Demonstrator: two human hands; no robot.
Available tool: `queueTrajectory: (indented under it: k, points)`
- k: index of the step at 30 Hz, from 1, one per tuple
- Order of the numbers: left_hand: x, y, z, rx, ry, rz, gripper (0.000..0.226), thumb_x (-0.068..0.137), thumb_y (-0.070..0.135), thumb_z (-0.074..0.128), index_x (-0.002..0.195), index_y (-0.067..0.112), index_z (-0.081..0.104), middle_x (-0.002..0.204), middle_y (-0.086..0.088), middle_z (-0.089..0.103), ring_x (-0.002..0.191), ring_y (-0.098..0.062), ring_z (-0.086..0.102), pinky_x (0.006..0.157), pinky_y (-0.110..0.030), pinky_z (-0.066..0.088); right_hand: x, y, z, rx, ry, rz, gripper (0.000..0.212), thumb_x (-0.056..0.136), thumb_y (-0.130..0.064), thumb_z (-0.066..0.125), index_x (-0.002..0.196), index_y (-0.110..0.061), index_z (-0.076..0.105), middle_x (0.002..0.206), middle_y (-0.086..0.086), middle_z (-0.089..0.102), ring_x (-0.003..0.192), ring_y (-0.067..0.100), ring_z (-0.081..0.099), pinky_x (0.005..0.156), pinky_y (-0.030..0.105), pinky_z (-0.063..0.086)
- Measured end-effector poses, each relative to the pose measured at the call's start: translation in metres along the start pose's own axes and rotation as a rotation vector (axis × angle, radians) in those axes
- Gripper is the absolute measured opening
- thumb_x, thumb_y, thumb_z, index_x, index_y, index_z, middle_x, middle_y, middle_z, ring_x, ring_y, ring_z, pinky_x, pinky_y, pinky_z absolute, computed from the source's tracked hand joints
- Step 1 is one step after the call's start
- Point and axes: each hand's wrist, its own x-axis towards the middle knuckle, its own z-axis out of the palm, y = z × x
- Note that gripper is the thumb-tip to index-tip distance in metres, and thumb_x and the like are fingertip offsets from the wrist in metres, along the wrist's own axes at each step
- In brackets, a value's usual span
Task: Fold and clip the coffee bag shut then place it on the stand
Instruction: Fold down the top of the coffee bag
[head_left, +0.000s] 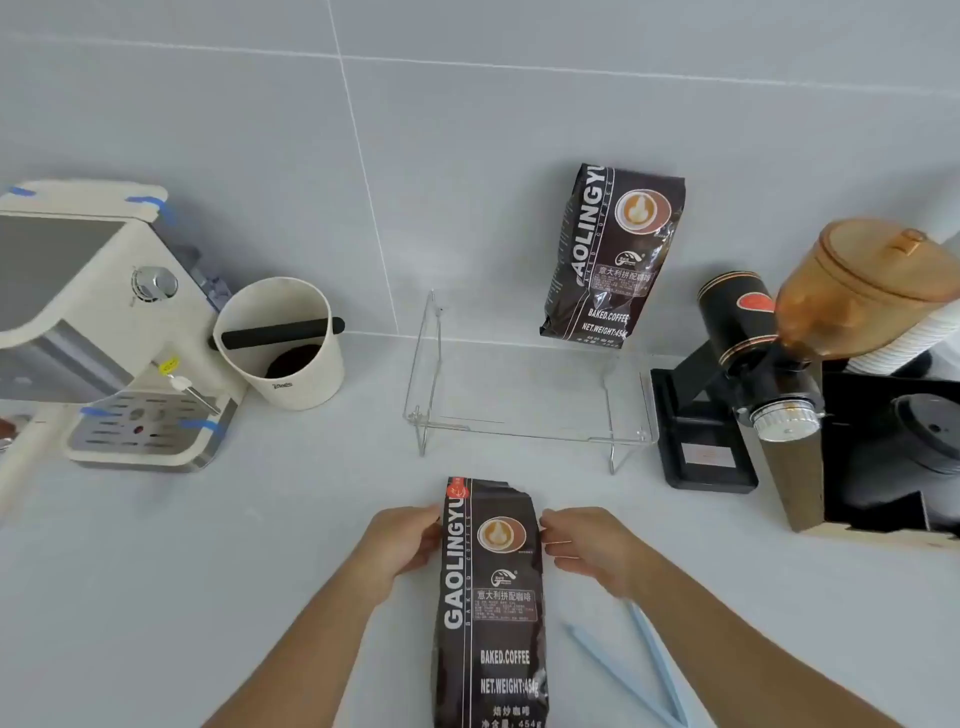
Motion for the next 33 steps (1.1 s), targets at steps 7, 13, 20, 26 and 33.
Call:
queueTrajectory:
  k: [7, 13, 20, 26, 33]
  points:
    - [0.011, 0.007, 0.014, -0.077, -0.058, 0.000, 0.042, 0.081, 0.037, 0.067, 0.099, -0.001, 0.073, 0.093, -0.013, 0.079, 0.082, -0.025, 0.073, 0.082, -0.037, 0.057, 0.011, -0.006, 0.007, 0.032, -0.021, 0.009, 0.016, 0.089, -0.026, 0.061, 0.090, -0.013, 0.070, 0.092, 0.004, 0.073, 0.086, 0.020, 0.066, 0.088, 0.034, 0.051]
    - [0.009, 0.011, 0.019, -0.137, -0.057, 0.014, 0.041, 0.085, 0.036, 0.065, 0.098, -0.002, 0.072, 0.097, -0.017, 0.077, 0.080, -0.026, 0.071, 0.080, -0.038, 0.057, 0.012, -0.016, 0.017, 0.076, -0.020, -0.014, 0.018, 0.093, -0.024, 0.059, 0.085, -0.010, 0.066, 0.085, 0.010, 0.071, 0.079, 0.023, 0.064, 0.075, 0.033, 0.053]
    - [-0.014, 0.017, 0.013, -0.176, -0.069, 0.083, 0.044, 0.086, 0.034, 0.066, 0.097, -0.008, 0.066, 0.099, -0.023, 0.075, 0.076, -0.025, 0.068, 0.072, -0.033, 0.054, -0.006, -0.019, 0.019, 0.049, 0.004, -0.114, 0.011, 0.087, -0.017, 0.063, 0.077, -0.012, 0.061, 0.084, 0.013, 0.057, 0.077, 0.024, 0.054, 0.073, 0.035, 0.045]
    - [-0.058, 0.020, 0.007, -0.204, -0.089, 0.196, 0.033, 0.088, 0.028, 0.065, 0.088, -0.005, 0.068, 0.088, -0.020, 0.074, 0.071, -0.022, 0.066, 0.068, -0.029, 0.050, -0.050, -0.018, 0.027, 0.035, 0.042, -0.241, 0.024, 0.065, -0.038, 0.068, 0.062, -0.020, 0.053, 0.074, 0.010, 0.044, 0.073, 0.023, 0.042, 0.072, 0.039, 0.034]
    - [-0.111, 0.019, 0.002, -0.265, -0.109, 0.328, 0.023, 0.089, 0.019, 0.060, 0.073, 0.006, 0.071, 0.077, -0.011, 0.073, 0.066, -0.017, 0.064, 0.067, -0.026, 0.048, -0.106, -0.011, 0.034, 0.073, 0.033, -0.371, 0.050, 0.065, -0.042, 0.066, 0.071, 0.004, 0.047, 0.074, 0.011, 0.047, 0.072, 0.023, 0.040, 0.074, 0.038, 0.030]
